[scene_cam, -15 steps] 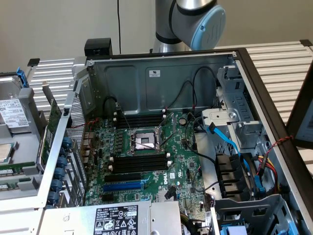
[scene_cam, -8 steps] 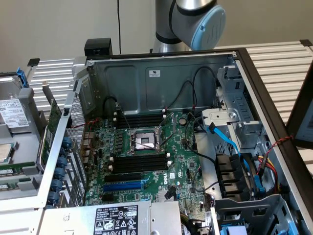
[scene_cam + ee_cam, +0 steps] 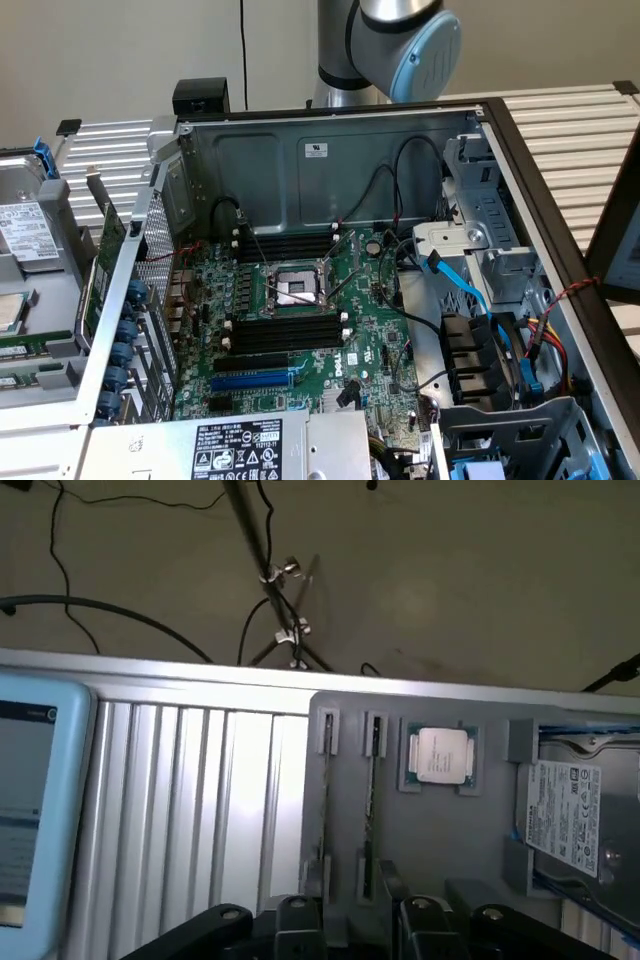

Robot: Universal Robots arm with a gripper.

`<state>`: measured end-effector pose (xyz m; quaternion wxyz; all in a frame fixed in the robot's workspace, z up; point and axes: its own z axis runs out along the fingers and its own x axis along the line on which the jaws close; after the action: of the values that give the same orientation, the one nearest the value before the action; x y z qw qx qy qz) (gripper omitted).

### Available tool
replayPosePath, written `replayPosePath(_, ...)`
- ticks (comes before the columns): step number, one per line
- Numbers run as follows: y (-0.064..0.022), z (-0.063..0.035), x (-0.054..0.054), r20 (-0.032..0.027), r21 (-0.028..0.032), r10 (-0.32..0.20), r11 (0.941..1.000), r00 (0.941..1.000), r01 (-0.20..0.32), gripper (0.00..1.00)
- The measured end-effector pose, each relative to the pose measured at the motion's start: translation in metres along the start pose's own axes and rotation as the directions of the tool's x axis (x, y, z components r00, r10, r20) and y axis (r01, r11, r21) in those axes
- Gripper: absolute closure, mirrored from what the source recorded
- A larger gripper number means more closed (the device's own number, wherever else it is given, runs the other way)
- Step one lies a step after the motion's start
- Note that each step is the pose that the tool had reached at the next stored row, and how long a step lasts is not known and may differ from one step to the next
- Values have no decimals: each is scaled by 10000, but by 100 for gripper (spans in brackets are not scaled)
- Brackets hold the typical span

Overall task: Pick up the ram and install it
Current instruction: 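Pick up the ram and move it above insertion slot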

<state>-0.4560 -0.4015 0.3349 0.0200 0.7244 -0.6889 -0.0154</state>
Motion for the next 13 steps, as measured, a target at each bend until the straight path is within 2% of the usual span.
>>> replayPosePath(1, -1, 18, 0, 7, 0, 134, 9999, 9999, -134, 67)
replayPosePath(2, -2, 37, 1, 14, -1, 276, 9996, 9996, -276, 61)
replayPosePath(7, -7, 127, 0, 46, -7, 940, 9956, 9956, -940, 61)
replayPosePath(10, -6, 181, 1, 55, -8, 1113, 9938, 9938, -1113, 61)
replayPosePath(12, -4, 214, 0, 62, 10, 1213, 9926, 9926, -1213, 61)
replayPosePath(13, -1, 223, -1, 65, 43, 1238, 9923, 9923, -1239, 61)
